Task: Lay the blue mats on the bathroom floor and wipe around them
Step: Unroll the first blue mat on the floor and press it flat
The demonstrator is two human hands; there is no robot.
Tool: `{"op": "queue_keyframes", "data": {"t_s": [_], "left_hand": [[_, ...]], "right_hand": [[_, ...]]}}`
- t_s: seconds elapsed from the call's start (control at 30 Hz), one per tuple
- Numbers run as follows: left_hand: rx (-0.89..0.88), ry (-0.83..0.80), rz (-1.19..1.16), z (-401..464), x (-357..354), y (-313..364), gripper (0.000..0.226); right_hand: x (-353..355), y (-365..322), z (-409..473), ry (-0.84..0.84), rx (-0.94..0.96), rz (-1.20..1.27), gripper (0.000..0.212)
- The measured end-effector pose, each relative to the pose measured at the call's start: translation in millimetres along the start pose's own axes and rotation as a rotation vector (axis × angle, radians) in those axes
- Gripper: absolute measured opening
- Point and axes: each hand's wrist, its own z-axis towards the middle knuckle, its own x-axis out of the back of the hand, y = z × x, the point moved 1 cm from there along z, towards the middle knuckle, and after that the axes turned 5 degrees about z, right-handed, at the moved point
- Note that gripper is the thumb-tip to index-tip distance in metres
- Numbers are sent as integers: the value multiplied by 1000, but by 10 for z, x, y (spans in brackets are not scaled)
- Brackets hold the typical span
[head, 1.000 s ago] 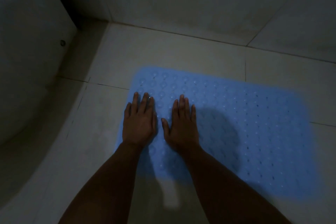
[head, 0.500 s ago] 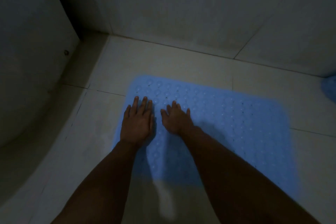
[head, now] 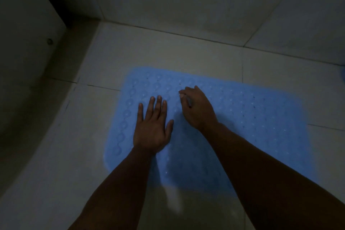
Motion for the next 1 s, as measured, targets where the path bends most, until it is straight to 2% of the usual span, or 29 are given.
{"op": "queue_keyframes", "data": {"t_s": [0.17,0.37,0.47,0.57,0.63,0.77,0.9,1.0], "left_hand": [[12,-18,0,-5,33,-27,70],[-4,-5,-39,-3,10,-25,72],[21,-105,-71,42,99,-38,73],[45,-210,-158,181,485,-102,73],[86,-170,-169,211,677,-263,72],[184,-20,-104,-54,696,-688,69],[238,17,-80,-307,571,-877,64],[274,27,-69,-396,409,-1008,61]], "right_hand": [[82,-49,-20,38,-58,-23,34],[232,149,-197,33,10,-35,32],[385,84,-218,-41,-10,-83,36],[534,-276,-86,-134,-69,-120,42],[514,-545,21,-207,-90,-129,43],[9,-957,108,-284,10,-176,38],[-871,-985,-108,-380,35,-283,67],[-1261,-875,-293,-300,92,-398,77]]}}
